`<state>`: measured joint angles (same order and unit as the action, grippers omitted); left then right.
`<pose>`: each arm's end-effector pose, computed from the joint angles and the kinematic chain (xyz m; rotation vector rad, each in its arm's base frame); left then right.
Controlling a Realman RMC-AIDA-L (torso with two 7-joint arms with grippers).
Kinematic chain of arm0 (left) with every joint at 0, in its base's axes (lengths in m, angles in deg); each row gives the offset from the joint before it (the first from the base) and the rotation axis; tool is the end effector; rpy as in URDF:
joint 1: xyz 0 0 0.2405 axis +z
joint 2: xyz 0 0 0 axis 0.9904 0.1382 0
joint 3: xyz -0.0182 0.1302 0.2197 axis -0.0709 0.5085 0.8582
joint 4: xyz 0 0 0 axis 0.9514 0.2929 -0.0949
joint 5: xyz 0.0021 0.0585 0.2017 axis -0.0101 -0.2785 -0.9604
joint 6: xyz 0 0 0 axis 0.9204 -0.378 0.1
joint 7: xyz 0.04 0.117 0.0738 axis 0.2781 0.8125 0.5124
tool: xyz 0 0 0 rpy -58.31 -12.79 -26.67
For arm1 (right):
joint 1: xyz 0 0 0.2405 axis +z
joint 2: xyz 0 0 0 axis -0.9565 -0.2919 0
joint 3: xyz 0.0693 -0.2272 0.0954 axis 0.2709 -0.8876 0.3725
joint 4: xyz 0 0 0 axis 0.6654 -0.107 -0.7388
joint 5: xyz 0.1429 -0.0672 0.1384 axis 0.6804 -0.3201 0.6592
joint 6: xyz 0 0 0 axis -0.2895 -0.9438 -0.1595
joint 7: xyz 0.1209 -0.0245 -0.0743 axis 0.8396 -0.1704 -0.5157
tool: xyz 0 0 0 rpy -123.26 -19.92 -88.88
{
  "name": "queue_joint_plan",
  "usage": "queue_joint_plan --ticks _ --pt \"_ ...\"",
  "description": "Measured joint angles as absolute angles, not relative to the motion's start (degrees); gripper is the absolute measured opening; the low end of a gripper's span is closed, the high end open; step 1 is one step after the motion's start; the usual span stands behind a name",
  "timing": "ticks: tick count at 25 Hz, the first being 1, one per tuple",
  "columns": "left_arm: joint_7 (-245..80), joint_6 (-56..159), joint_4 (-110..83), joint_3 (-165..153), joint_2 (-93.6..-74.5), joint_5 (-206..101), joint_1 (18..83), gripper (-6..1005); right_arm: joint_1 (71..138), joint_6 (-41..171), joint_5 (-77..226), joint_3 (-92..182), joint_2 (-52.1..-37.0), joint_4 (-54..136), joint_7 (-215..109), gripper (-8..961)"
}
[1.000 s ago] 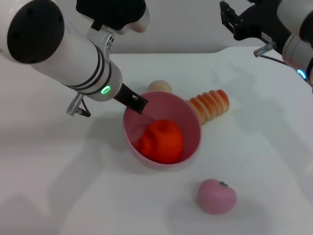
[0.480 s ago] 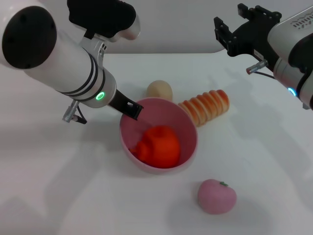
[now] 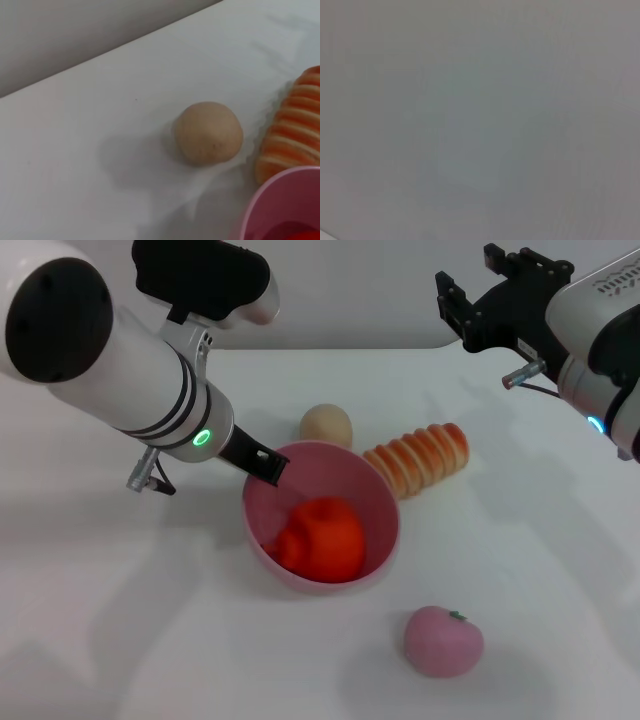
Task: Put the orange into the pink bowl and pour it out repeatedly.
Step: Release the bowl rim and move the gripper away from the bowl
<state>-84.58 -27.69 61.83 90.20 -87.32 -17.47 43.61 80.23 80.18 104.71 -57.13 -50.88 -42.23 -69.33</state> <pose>-0.1369 0.3727 -0.0491 -2.2770 -1.0306 0.3508 0.1531 0.3508 -0.0099 -1.9777 0.3750 0.4421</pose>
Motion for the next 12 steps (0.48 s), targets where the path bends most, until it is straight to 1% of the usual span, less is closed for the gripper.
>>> queue_joint_plan --ticks 12 --pt "-84.90 -25.80 58.56 89.86 -87.49 -17.32 43.16 42 80.42 80.15 104.69 -56.67 -50.79 -41.51 -69.34 617"
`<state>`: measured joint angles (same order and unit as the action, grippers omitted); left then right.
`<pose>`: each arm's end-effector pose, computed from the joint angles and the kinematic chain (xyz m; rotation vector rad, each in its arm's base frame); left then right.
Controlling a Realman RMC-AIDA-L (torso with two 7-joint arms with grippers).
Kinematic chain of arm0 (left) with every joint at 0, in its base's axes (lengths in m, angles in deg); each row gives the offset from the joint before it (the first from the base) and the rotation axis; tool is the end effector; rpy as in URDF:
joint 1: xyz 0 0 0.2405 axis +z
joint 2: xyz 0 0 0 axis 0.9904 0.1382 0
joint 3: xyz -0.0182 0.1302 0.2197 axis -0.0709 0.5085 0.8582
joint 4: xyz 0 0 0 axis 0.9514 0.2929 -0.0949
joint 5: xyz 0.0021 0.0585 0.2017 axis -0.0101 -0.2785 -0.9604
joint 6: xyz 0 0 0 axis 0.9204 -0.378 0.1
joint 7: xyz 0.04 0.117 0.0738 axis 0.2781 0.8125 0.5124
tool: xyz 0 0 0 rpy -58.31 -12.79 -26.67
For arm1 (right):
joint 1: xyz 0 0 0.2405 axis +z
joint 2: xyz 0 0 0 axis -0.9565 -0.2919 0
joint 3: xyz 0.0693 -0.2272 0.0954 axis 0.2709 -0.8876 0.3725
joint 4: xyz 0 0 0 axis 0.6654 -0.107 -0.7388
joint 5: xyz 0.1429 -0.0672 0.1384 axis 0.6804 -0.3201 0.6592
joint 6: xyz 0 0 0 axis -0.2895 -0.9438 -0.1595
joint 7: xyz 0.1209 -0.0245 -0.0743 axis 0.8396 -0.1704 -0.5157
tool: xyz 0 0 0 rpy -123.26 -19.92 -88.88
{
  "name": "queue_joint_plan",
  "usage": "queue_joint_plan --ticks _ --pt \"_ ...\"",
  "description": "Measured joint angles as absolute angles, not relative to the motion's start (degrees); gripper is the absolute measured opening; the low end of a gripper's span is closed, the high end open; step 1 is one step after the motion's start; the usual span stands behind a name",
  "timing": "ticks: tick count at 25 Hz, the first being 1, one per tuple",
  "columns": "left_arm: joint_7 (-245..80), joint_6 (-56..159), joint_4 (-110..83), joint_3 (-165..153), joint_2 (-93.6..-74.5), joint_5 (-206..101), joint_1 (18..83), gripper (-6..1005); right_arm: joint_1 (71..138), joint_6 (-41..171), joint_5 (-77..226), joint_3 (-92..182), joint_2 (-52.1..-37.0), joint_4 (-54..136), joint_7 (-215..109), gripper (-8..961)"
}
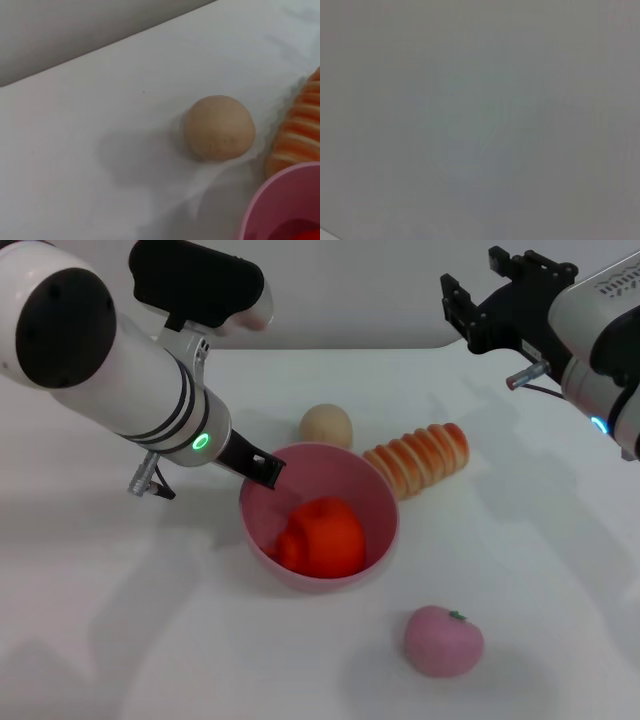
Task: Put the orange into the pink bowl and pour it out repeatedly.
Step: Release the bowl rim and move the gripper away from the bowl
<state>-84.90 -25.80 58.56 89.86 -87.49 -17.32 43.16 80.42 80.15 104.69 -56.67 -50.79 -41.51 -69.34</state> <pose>-0.1457 0.3766 -0.0535 -2.2582 -1.0654 0.3546 0.1574 0.3526 -0.0092 -1.9734 0.3807 0.4299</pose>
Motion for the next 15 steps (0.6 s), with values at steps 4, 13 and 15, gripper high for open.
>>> queue_joint_plan --ticks 4,13,15 --pt "-85.13 -25.65 58.07 89.32 -87.48 -16.71 43.15 57 80.53 80.15 105.19 -55.91 -50.78 -40.89 -68.78 623" --pt "-85.21 -21.73 57.70 88.48 -87.47 -16.02 43.94 122 81.09 80.17 105.17 -56.32 -50.69 -39.86 -68.85 638" --pt "-84.75 -19.53 57.65 88.06 -87.24 -16.62 44.10 161 81.10 80.17 105.19 -56.35 -50.70 -39.84 -68.77 641"
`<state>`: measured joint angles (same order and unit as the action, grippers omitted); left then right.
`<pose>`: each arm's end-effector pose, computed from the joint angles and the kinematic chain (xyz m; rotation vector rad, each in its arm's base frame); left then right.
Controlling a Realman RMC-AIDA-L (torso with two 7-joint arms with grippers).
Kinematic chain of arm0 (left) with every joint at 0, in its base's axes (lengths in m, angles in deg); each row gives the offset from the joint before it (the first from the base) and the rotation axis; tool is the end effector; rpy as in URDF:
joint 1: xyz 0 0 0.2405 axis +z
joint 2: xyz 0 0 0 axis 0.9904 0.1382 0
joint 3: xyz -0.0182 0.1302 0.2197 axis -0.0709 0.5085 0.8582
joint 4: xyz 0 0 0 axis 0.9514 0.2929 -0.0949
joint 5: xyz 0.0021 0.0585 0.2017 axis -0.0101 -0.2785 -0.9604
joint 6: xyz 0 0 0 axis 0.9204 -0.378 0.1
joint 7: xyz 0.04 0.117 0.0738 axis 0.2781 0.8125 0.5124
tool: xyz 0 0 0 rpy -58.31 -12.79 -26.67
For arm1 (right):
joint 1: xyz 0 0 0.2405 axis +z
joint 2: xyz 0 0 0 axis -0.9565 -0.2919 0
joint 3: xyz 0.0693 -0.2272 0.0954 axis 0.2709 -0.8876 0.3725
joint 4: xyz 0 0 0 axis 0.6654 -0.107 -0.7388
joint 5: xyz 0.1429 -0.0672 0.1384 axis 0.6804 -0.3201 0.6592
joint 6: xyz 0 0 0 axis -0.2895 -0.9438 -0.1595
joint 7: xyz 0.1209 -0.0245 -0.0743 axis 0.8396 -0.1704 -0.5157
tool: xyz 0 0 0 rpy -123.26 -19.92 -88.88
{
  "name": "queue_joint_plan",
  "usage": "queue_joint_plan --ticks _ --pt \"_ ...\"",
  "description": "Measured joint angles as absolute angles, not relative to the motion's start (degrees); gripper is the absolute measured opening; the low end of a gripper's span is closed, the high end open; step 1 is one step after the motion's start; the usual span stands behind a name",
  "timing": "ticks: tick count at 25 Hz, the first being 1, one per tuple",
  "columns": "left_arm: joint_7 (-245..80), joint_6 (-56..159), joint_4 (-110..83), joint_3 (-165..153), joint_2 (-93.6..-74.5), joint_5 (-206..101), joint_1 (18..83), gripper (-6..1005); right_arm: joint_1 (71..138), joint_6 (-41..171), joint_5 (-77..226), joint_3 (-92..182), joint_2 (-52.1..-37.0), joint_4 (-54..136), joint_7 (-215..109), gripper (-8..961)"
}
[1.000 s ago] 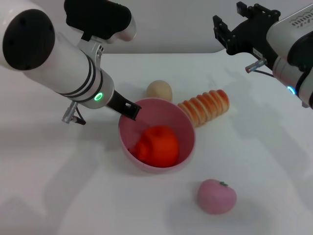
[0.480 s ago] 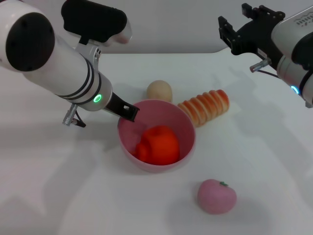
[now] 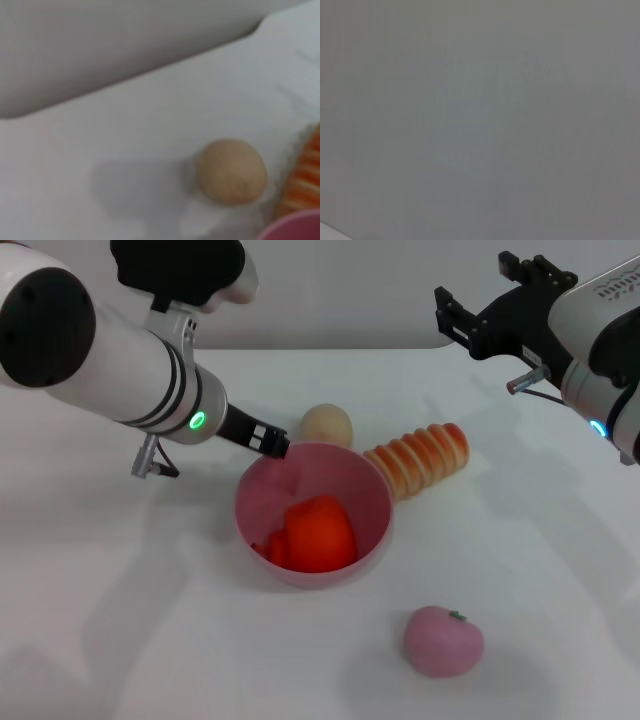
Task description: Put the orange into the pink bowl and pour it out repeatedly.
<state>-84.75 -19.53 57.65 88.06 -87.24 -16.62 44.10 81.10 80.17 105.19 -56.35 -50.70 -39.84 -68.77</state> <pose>-0.1465 0.3896 -0.0479 -2.2265 -1.0714 0.2199 0.1636 0.3552 -0.0119 -1.9765 0.4080 0.4194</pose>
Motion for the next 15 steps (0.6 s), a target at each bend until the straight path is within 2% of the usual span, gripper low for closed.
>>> queue_joint_plan --ticks 1,4,6,9,13,15 --pt "-84.73 -18.90 57.71 87.89 -87.16 -16.79 44.17 181 81.12 80.17 105.21 -56.36 -50.70 -39.84 -68.76 642" --pt "-84.68 -17.50 58.76 86.83 -87.07 -18.78 44.33 389 81.16 80.10 105.22 -56.39 -50.70 -39.79 -68.78 647" --pt "-84.64 -15.96 60.73 85.86 -87.05 -22.10 44.39 527 81.20 79.23 105.23 -56.43 -50.70 -39.54 -68.79 691" --pt "-84.59 -10.92 63.39 85.53 -87.09 -27.87 45.56 601 81.17 73.10 105.09 -56.79 -50.75 -36.68 -68.98 758" --pt "-84.62 0.78 66.89 85.52 -87.13 -34.86 50.18 699 80.47 62.50 105.25 -57.01 -51.04 -31.66 -68.70 756" --pt "-84.64 11.17 68.14 85.60 -87.15 -37.15 55.10 737 80.22 58.14 105.34 -56.26 -51.08 -29.00 -68.56 755"
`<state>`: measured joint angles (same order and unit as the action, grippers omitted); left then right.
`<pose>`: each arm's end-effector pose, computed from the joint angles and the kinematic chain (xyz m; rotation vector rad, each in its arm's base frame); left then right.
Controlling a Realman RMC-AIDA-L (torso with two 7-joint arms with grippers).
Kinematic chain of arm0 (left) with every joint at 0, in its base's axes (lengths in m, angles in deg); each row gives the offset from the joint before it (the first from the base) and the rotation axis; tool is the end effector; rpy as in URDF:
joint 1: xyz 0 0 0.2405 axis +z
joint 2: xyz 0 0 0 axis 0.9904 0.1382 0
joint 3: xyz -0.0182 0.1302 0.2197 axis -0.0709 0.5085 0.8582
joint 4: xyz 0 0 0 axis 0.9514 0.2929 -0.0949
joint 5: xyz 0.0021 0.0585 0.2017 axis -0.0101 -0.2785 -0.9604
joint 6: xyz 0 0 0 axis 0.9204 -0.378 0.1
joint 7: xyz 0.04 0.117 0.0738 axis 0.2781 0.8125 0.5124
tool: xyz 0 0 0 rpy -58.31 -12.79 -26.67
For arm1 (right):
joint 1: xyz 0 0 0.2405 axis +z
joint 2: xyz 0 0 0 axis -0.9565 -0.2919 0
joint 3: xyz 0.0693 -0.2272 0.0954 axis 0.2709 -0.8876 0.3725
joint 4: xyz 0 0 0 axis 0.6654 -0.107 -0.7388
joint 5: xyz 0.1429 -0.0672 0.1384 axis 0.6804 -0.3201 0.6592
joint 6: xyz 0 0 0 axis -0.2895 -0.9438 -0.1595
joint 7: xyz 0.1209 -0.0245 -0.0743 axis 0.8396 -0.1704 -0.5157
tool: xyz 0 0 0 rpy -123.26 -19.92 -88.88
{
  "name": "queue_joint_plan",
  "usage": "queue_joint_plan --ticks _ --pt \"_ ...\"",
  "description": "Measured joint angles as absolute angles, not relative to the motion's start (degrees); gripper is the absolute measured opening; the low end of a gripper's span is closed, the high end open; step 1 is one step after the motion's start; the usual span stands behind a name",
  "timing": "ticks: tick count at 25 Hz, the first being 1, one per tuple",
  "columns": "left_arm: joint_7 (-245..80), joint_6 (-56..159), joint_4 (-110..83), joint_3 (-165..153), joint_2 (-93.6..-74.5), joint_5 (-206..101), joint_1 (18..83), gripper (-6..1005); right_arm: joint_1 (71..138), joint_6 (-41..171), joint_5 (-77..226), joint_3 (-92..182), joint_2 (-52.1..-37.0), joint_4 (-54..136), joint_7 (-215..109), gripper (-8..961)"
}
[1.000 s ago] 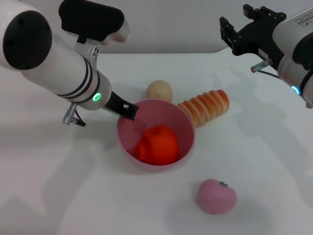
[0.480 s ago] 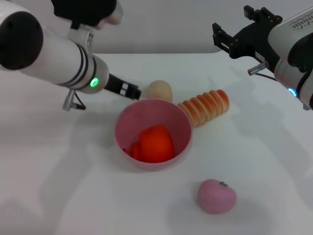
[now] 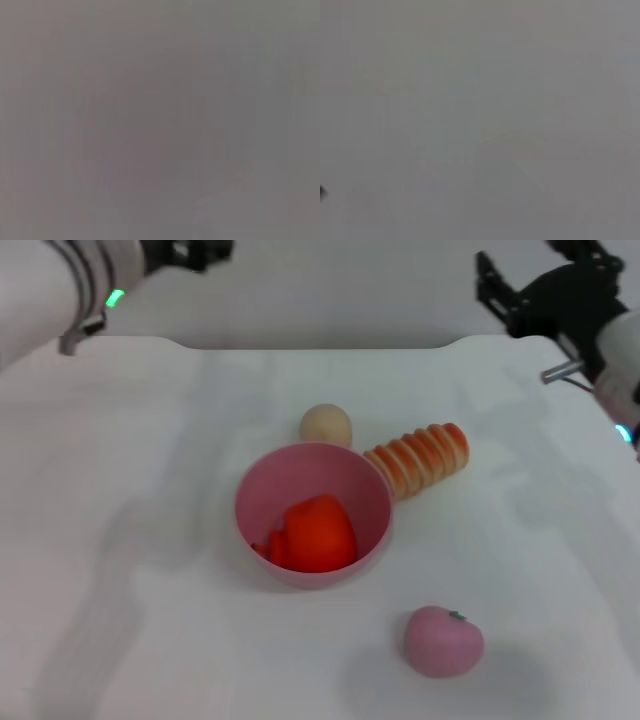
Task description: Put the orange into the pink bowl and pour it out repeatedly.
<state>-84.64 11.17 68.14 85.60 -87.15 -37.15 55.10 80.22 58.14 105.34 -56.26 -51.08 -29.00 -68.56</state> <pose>-0.1316 0.4232 0.0306 -1.9163 -0.5448 -0.2152 0.1871 0.3557 -0.0049 -1.8178 0.3256 0.5640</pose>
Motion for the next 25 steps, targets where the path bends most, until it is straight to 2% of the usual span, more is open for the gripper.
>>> queue_joint_plan --ticks 4,9,12,15,25 --pt "-85.64 31.05 67.37 85.53 -87.21 -37.55 63.89 794 79.22 48.36 105.45 -54.75 -51.06 -22.90 -66.94 754" --pt "-89.34 50.61 58.13 85.25 -87.31 -36.97 69.68 821 78.63 44.50 105.50 -53.73 -50.83 -17.59 -62.12 755" --pt "-92.49 62.67 48.80 85.57 -87.42 -36.74 70.29 821 78.46 36.88 105.53 -54.28 -50.93 -12.16 -60.11 755" --pt "-92.91 65.01 46.71 85.60 -87.49 -36.73 70.23 821 78.51 31.32 105.56 -54.68 -51.04 -7.23 -59.71 755" --pt "-93.23 74.42 33.87 85.73 -87.51 -33.50 68.59 821 78.97 30.28 107.84 -52.85 -50.69 -4.33 -59.30 755"
